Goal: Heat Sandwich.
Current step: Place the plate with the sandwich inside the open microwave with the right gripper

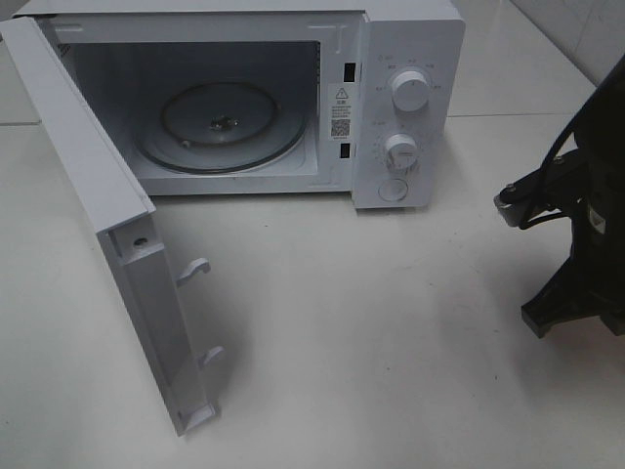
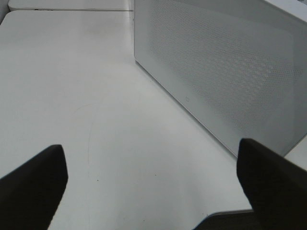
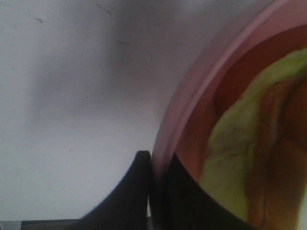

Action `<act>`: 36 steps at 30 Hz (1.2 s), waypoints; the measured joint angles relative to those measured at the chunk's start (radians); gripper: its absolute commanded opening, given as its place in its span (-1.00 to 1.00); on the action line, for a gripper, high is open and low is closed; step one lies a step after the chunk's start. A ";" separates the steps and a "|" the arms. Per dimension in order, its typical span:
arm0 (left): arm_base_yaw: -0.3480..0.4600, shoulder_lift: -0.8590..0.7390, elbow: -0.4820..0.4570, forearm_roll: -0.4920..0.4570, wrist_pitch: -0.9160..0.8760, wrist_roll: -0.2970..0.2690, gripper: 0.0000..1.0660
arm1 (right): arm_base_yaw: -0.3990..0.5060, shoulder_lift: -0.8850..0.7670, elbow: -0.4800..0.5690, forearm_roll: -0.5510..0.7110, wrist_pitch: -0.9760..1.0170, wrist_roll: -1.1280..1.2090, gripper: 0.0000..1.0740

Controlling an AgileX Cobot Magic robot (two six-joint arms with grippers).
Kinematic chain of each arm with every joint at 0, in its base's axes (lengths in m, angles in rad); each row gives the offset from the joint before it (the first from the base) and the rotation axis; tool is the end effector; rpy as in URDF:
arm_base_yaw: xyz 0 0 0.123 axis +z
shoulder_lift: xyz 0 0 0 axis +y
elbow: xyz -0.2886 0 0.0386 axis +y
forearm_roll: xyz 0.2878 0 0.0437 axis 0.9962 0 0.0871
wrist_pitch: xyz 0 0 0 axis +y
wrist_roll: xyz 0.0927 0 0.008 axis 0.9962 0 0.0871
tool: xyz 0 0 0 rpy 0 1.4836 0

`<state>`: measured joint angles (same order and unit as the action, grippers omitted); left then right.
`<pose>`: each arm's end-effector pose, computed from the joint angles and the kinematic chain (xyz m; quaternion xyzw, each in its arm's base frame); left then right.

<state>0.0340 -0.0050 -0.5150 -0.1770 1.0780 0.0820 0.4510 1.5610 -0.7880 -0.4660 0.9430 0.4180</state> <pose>0.0219 -0.0137 0.2998 0.0254 0.8488 -0.0579 0.5249 0.2595 0.0880 0.1556 -0.1570 0.9701 -0.1777 0.0514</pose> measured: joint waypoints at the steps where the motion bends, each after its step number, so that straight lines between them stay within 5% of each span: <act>1: 0.000 0.000 0.000 0.000 0.000 0.000 0.66 | 0.023 -0.019 0.000 0.000 0.013 -0.001 -1.00; 22: 0.000 0.000 0.000 0.000 0.000 0.000 0.66 | 0.361 -0.148 0.001 0.002 0.127 -0.079 -1.00; 36: 0.000 0.000 0.000 0.000 0.000 0.000 0.66 | 0.426 -0.162 0.001 0.004 0.116 -0.300 -1.00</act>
<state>0.0340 -0.0050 -0.5150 -0.1770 1.0780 0.0820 0.8770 1.3990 -0.7870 -0.4620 1.0590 0.1180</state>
